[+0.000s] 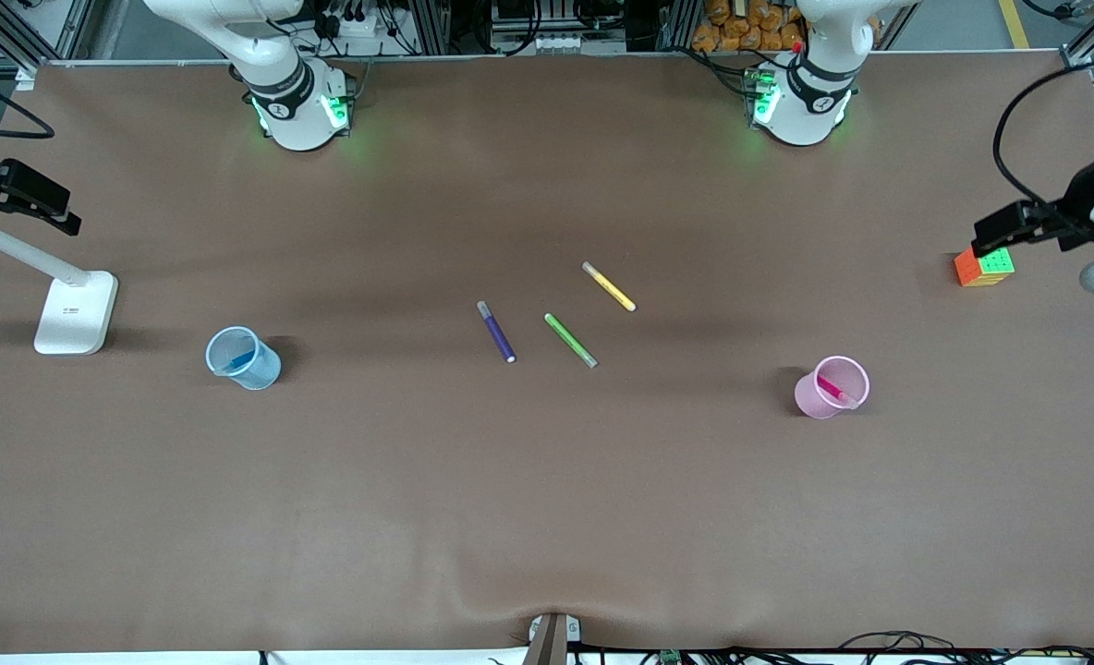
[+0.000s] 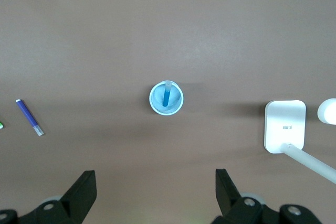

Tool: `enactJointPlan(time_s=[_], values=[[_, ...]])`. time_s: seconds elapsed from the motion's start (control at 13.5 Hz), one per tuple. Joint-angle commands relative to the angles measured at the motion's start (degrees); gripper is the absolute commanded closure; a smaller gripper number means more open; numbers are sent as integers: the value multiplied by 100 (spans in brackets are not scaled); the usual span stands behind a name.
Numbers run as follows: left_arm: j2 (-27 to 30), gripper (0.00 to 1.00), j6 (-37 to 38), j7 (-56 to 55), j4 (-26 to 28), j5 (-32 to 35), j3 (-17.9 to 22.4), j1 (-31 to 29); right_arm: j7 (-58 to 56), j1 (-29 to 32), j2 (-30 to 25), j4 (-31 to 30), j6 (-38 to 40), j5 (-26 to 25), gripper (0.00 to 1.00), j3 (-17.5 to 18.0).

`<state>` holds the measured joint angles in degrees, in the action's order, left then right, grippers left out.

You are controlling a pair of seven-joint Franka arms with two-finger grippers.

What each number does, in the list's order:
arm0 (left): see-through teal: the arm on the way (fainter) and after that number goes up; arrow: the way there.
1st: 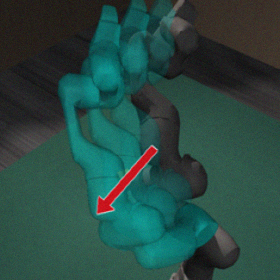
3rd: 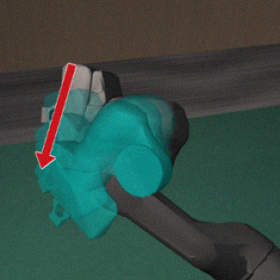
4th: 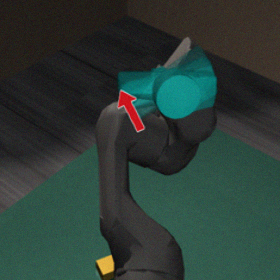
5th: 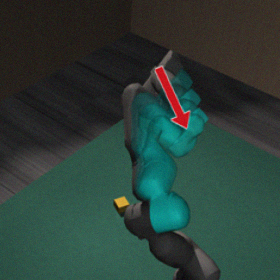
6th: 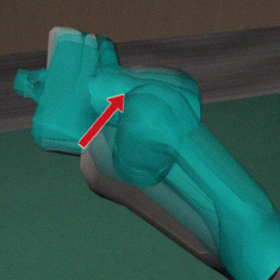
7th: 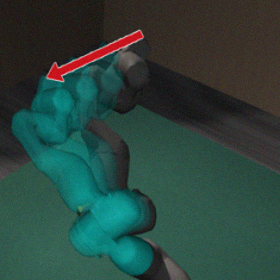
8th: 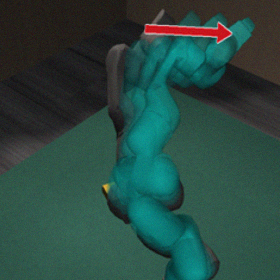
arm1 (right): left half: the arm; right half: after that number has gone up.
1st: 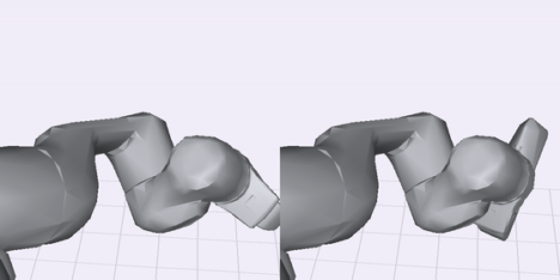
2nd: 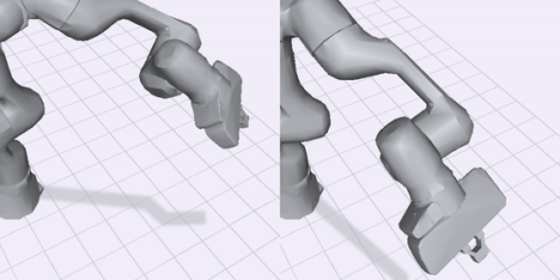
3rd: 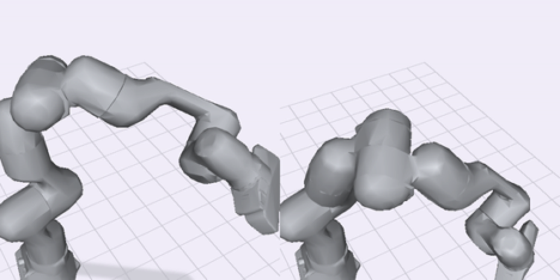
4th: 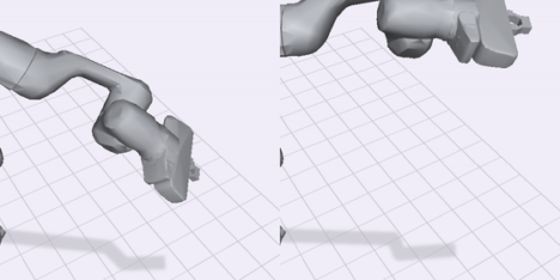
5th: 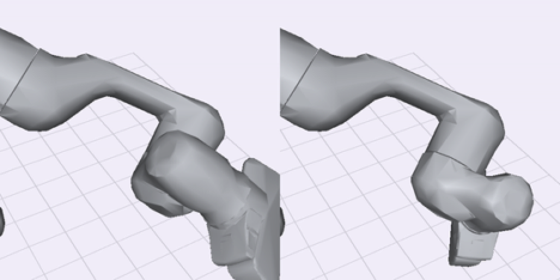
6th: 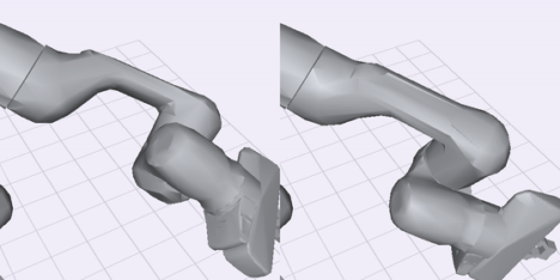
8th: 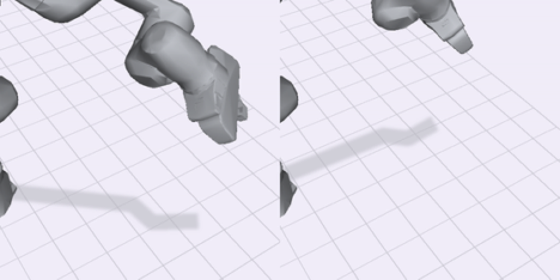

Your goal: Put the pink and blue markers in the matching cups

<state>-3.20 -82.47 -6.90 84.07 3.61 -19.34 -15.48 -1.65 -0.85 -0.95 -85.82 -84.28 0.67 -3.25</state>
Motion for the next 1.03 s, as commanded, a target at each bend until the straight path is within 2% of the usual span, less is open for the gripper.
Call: enactJointPlan(time_s=[0.0, 0.15, 0.22, 0.37, 0.52, 0.74, 0.96], values=[[583, 0, -24, 214, 583, -255, 280, 123, -45, 32, -37, -58, -62, 4, 0, 18], [933, 0, -76, 241, 951, -282, 753, 648, -46, 41, -37, -67, -53, 4, 0, 18], [1223, 0, -198, 241, 1301, -282, 991, 886, -46, 50, -46, -67, -53, 4, 0, 18], [1655, 0, -454, 241, 1839, -282, 1195, 1125, -46, 50, -37, -67, -53, 4, 0, 18], [1735, 0, -341, 189, 1867, -282, 1265, 1309, -46, 41, -37, -76, -62, 4, 0, 18], [1744, 0, -305, 171, 1832, -282, 1791, 1819, -46, 41, -37, -93, -62, 4, 0, 18], [1657, 0, -305, 207, 1719, -247, 1837, 1864, -46, 41, -37, -93, -62, 4, 0, 18]])
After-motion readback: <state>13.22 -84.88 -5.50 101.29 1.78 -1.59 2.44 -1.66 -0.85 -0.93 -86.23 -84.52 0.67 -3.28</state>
